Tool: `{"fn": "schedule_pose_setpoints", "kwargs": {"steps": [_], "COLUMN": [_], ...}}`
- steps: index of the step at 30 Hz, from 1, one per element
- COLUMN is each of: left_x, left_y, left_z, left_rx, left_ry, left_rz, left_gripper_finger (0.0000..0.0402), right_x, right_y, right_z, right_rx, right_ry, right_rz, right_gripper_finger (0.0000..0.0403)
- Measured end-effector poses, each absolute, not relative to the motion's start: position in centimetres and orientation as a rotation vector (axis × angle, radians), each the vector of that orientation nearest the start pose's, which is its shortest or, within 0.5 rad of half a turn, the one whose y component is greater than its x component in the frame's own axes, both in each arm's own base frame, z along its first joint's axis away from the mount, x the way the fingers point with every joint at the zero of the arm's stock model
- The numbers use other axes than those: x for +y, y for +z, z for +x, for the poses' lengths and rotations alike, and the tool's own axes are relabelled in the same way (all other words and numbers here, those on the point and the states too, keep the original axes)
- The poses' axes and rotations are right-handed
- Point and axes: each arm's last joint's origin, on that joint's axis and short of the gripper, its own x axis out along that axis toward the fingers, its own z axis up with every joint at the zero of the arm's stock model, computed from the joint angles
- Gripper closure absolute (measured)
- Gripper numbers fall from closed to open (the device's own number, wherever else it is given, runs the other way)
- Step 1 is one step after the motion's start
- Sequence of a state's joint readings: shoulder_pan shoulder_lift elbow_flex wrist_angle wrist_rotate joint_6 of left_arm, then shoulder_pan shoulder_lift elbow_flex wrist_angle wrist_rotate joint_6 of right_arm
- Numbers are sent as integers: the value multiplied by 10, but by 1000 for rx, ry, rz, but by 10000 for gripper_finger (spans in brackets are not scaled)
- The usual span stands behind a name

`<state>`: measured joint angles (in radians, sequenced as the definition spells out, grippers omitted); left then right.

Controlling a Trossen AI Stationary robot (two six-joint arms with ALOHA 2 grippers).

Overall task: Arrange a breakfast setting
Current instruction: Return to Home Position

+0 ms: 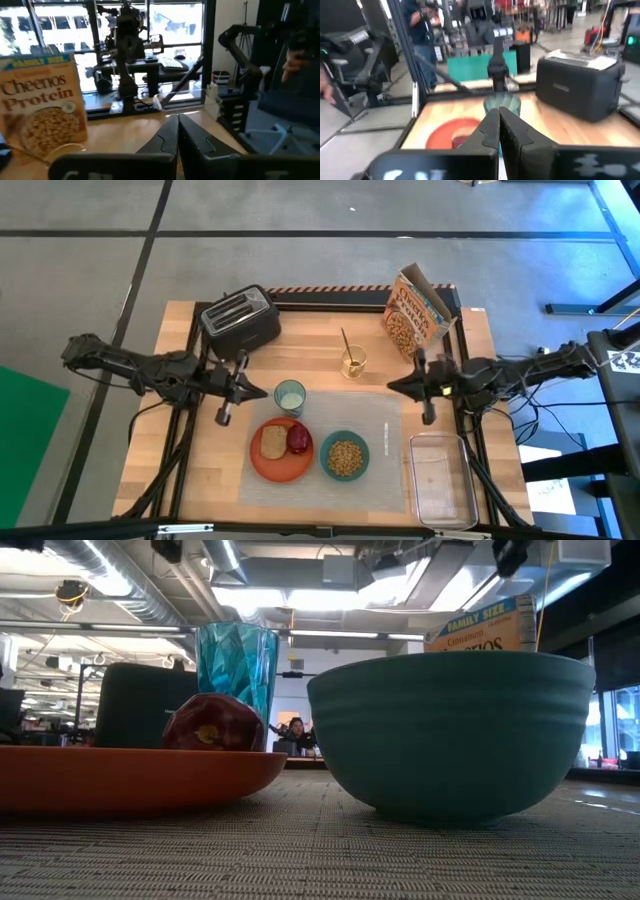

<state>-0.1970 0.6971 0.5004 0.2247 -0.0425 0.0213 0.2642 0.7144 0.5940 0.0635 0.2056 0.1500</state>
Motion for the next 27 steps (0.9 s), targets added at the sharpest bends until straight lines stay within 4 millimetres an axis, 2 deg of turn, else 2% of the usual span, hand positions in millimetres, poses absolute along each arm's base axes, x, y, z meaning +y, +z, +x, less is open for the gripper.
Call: {"fn": "schedule_pose_setpoints", "kwargs": {"steps": [3,7,10,13,17,21,24,27], "left_x": [-28,-24,-22,-20,-18,-17,-16,-13], "left_y": [283,279,266,247,227,220,219,218], "left_z": [152,135,125,118,112,107,103,99], "left_rx": [-60,-113,-130,-121,-123,-147,-156,-152], "left_ry": [-150,-147,-135,-124,-93,-90,-73,-33], "left_rz": [77,72,73,53,10,-11,-5,9], "left_gripper_finger": [400,401,401,401,401,401,401,401], "right_x": [33,24,21,20,21,21,21,17], "right_y": [307,311,309,294,260,239,227,212], "right_z": [146,121,109,106,110,108,107,109], "right_rx": [43,22,-12,-57,-57,-125,-220,-233], "right_ry": [50,-10,-30,-32,-30,-6,20,-17], "right_rz": [93,91,104,121,151,238,264,263], "right_gripper_finger": [403,403,403,403,403,403,403,403]}}
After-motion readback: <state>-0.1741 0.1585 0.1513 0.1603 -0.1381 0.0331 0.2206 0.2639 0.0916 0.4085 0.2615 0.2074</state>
